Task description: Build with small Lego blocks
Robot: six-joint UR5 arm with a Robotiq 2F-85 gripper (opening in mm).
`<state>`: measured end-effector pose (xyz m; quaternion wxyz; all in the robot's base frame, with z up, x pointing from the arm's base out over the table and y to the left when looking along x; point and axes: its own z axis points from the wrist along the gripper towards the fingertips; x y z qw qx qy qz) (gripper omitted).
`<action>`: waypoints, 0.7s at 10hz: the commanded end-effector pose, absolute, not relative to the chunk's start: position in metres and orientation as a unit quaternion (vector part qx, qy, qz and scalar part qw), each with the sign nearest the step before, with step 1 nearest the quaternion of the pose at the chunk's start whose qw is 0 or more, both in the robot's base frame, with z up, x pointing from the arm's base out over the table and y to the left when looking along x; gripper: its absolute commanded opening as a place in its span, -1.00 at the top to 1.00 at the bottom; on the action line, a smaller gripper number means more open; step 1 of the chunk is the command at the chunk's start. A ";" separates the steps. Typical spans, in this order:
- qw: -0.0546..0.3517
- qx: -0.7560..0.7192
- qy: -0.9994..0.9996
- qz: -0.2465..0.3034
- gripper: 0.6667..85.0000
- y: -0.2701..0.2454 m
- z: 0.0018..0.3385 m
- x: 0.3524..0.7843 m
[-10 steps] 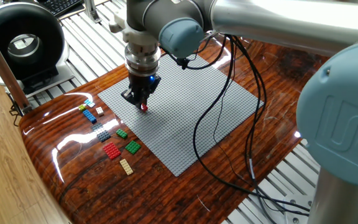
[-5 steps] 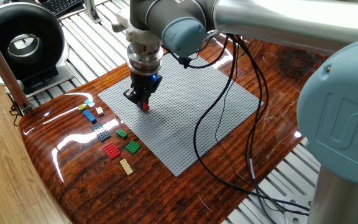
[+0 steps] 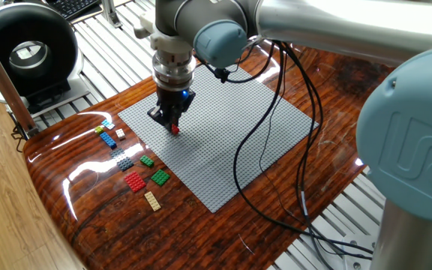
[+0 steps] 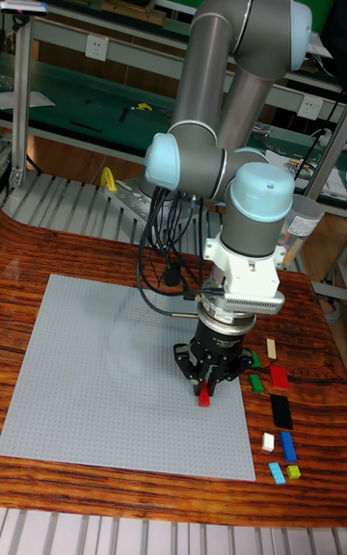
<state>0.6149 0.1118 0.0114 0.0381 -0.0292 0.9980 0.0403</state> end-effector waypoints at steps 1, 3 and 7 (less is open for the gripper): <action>0.037 -0.021 0.998 0.043 0.99 0.112 0.011 0.616; 0.035 -0.019 0.998 0.041 0.99 0.112 0.011 0.615; 0.027 -0.020 0.999 0.038 0.99 0.110 0.011 0.611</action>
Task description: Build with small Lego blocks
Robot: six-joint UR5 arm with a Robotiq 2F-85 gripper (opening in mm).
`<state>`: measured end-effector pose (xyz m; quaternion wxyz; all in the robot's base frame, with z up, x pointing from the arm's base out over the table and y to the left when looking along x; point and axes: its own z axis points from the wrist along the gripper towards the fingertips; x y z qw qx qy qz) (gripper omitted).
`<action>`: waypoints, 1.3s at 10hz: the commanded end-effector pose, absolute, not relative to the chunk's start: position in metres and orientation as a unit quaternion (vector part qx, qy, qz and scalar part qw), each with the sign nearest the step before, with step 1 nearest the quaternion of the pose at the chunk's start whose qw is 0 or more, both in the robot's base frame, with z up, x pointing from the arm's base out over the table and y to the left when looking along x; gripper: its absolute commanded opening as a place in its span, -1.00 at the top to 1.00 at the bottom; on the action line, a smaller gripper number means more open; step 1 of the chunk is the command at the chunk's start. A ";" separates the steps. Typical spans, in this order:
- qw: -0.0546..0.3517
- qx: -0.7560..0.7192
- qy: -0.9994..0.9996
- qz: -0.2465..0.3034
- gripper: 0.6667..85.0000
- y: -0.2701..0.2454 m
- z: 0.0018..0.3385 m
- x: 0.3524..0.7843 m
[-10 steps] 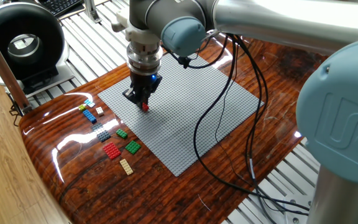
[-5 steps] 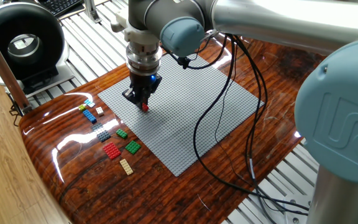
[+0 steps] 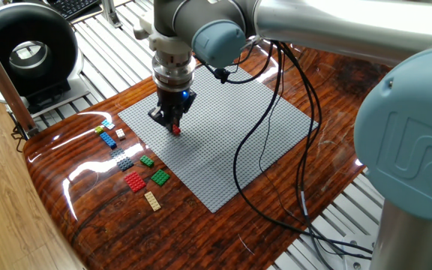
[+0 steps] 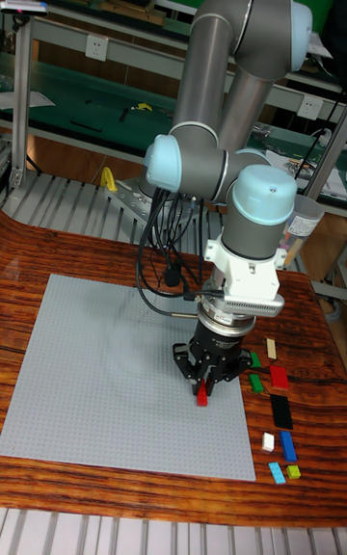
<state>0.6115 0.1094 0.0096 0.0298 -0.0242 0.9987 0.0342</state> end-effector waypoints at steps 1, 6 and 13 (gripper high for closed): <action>0.029 -0.018 0.999 0.041 0.99 0.111 0.011 0.612; 0.038 -0.038 0.998 0.036 0.99 0.109 0.011 0.616; 0.042 -0.047 0.997 0.038 0.99 0.110 0.011 0.618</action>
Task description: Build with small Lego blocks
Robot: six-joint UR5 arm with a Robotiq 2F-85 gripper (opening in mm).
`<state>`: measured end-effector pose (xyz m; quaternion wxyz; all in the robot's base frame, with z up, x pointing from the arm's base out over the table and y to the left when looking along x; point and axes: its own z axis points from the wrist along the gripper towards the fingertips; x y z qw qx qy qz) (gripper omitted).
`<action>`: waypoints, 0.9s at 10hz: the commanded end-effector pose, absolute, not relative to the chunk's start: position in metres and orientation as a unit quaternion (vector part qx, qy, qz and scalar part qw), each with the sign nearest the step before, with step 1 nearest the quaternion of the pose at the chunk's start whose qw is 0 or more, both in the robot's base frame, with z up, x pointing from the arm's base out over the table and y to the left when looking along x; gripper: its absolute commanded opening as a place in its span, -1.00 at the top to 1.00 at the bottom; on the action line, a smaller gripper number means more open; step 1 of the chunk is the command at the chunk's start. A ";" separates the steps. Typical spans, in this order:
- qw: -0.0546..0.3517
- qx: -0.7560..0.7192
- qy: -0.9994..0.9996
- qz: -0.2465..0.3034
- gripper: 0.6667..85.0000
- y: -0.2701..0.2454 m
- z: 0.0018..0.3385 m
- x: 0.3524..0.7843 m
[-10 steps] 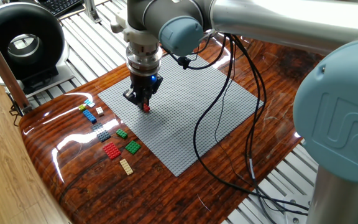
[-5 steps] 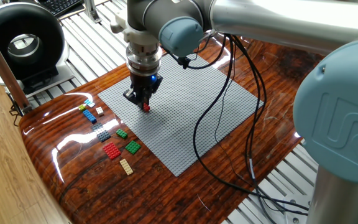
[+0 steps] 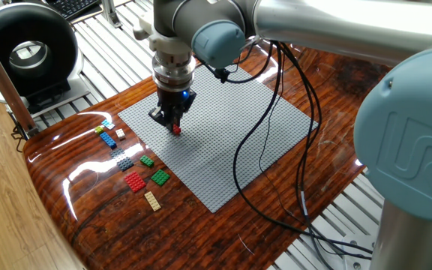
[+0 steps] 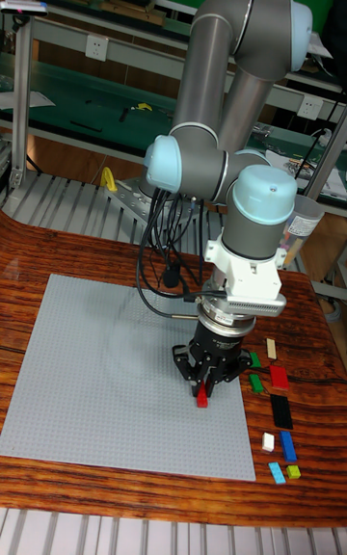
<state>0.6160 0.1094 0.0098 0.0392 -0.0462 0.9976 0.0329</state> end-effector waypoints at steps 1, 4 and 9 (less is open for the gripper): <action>0.042 -0.049 0.997 0.037 0.99 0.110 0.011 0.618; 0.043 -0.050 0.997 0.037 0.99 0.110 0.011 0.618; 0.031 -0.053 0.998 0.030 0.99 0.107 0.010 0.612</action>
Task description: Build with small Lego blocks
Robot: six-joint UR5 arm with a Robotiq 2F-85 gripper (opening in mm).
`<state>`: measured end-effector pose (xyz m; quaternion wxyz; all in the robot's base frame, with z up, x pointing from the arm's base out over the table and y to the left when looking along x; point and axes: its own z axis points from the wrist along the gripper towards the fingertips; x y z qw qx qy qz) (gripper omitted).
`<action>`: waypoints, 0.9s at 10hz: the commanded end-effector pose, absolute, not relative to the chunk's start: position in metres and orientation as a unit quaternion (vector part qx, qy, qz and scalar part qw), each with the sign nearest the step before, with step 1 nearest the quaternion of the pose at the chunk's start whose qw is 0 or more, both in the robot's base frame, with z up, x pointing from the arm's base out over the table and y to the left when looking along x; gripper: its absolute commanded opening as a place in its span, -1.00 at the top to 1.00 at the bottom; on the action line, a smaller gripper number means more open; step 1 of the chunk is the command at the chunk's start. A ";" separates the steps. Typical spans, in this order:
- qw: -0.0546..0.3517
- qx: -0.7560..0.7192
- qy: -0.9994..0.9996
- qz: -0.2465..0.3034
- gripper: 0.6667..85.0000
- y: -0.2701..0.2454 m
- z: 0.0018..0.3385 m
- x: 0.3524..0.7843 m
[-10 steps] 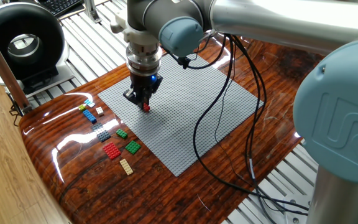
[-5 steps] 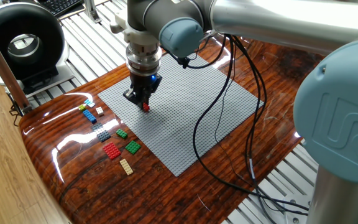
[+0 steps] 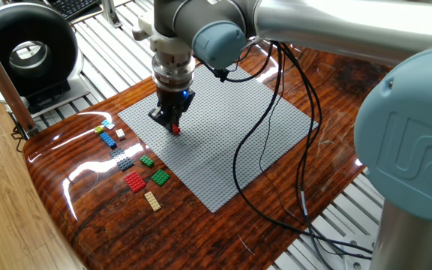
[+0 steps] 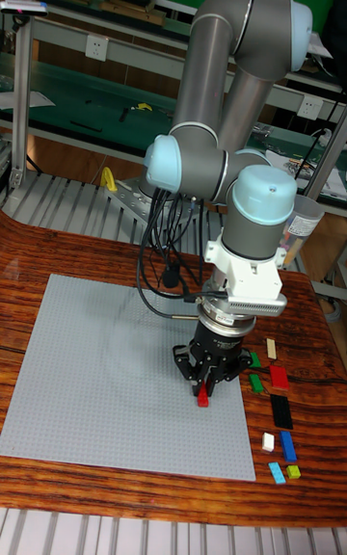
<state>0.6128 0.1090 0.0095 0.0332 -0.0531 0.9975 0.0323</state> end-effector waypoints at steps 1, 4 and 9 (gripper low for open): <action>0.031 -0.055 0.998 0.029 0.99 0.106 0.010 0.612; 0.030 -0.053 0.998 0.032 0.99 0.107 0.010 0.612; 0.025 -0.050 0.998 0.030 0.99 0.106 0.010 0.609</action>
